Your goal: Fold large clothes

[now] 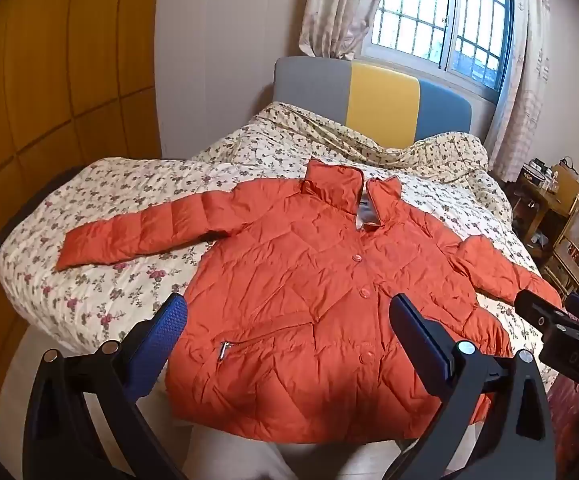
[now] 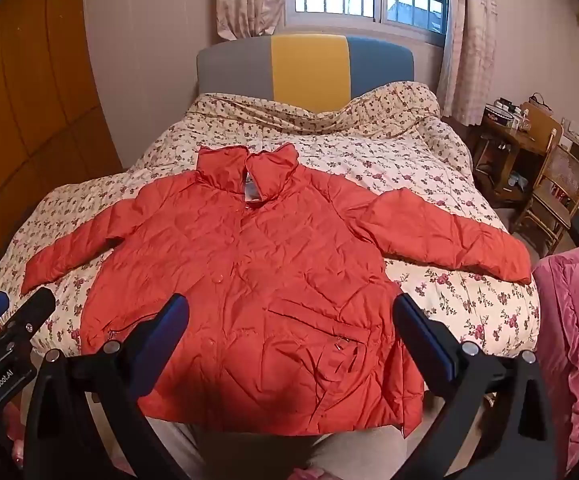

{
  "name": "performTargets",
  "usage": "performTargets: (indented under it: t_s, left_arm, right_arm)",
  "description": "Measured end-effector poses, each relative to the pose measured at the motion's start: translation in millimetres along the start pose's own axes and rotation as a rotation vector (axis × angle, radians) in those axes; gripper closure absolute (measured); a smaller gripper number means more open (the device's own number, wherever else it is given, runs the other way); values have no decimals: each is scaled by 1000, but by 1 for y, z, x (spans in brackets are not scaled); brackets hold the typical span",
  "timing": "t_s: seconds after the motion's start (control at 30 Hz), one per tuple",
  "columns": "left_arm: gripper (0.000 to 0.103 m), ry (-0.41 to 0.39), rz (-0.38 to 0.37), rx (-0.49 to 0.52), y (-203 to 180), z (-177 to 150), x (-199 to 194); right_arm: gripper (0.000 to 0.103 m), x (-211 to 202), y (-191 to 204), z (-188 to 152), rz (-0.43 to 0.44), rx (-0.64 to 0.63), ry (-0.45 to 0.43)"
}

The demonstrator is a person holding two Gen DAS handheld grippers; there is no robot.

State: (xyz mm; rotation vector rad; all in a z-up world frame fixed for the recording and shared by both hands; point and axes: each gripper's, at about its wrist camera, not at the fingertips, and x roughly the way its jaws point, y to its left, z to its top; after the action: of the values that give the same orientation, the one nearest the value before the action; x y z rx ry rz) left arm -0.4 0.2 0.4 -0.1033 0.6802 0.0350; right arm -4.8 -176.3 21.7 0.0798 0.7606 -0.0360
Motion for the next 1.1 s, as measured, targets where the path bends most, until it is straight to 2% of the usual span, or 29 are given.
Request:
performTargets:
  t_s: [1.1]
  left_arm:
    - [3,5,-13,14,-2,-2,1]
  right_arm:
    - [2,7,-2,-1,-4,2,32]
